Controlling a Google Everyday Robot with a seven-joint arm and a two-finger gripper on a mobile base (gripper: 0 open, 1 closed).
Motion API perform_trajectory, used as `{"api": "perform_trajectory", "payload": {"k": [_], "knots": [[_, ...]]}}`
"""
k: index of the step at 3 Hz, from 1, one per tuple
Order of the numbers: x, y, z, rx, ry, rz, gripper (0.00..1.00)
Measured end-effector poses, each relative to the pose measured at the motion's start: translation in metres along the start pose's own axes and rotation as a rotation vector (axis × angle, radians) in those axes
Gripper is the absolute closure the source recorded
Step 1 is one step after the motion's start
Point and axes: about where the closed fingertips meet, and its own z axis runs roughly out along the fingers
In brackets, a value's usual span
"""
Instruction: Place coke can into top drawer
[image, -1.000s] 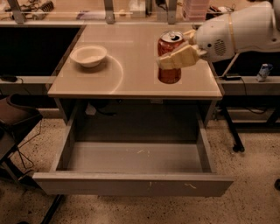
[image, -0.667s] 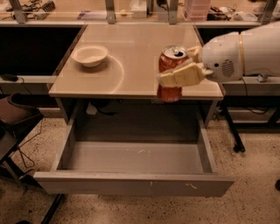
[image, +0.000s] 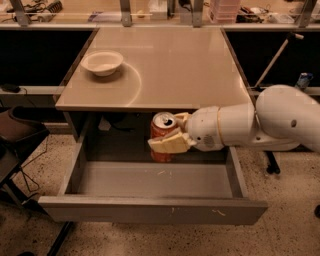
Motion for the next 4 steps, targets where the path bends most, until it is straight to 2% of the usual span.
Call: {"api": "perform_trajectory", "payload": {"k": [1, 2, 3, 4], "knots": [[0.002, -0.015, 0.003, 0.068, -0.008, 0.006, 1.0], [0.002, -0.015, 0.003, 0.069, -0.008, 0.006, 1.0], [0.038, -0.019, 0.006, 0.105, -0.009, 0.047, 1.0], [0.105, -0.037, 0.009, 0.188, 0.003, 0.067, 1.0]]}}
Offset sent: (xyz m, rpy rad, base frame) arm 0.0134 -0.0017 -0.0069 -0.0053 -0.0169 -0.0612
